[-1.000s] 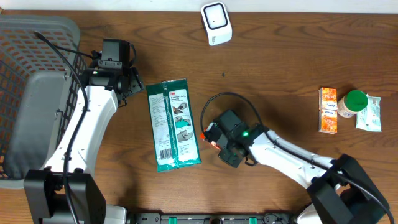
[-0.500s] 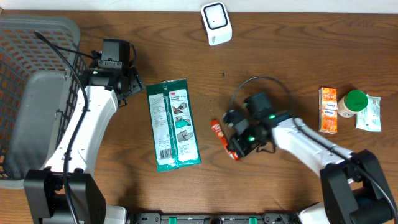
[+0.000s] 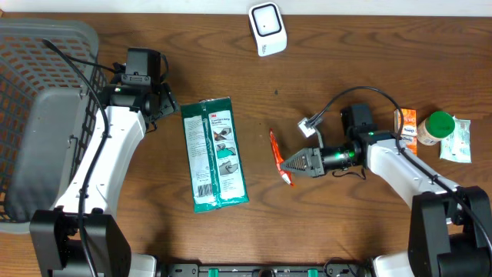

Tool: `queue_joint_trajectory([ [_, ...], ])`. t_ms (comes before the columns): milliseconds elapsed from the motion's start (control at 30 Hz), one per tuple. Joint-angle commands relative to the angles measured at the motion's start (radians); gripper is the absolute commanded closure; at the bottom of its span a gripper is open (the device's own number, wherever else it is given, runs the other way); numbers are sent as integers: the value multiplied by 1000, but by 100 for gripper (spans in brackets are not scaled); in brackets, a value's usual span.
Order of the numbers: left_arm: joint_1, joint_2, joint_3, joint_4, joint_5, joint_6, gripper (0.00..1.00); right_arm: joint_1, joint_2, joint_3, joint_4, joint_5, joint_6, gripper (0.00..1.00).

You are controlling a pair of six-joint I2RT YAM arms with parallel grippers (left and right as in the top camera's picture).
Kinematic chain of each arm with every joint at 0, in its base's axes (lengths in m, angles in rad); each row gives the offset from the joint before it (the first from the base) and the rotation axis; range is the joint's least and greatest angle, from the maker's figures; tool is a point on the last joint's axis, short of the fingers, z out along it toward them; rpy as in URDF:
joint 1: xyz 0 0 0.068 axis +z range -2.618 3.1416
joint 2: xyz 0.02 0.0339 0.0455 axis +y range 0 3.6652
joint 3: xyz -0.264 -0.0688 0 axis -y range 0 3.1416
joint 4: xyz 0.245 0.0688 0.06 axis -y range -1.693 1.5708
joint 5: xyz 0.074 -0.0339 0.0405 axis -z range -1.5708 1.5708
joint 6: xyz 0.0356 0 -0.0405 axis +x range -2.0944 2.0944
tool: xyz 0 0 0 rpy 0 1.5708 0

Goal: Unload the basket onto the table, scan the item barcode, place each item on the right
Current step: 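Lift the Nescafe stick and carry it toward the right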

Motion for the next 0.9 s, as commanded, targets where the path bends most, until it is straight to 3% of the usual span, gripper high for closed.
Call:
queue_joint_trajectory([
  [0,0,0,5,-3,-17,10,15,-23,2,16,26,-223,-15,99],
  [167,0,0,5,93,23,-33,15,-34,1,16,34,-315,-16,99],
  [233,0,-3,5,95,111,-56,1,-39,1,16,37,-315,-15,99],
  [333,0,-4,5,114,183,-59,2,-50,1,16,43,-316,-15,99],
  [433,0,-5,5,113,294,-148,2,-74,1,17,62,-316,3,99],
  [667,0,-5,5,285,1076,-102,2,-94,1,17,233,-316,189,99],
  [867,-1,-5,5,454,1436,-98,2,-93,-9,18,522,-315,484,99],
])
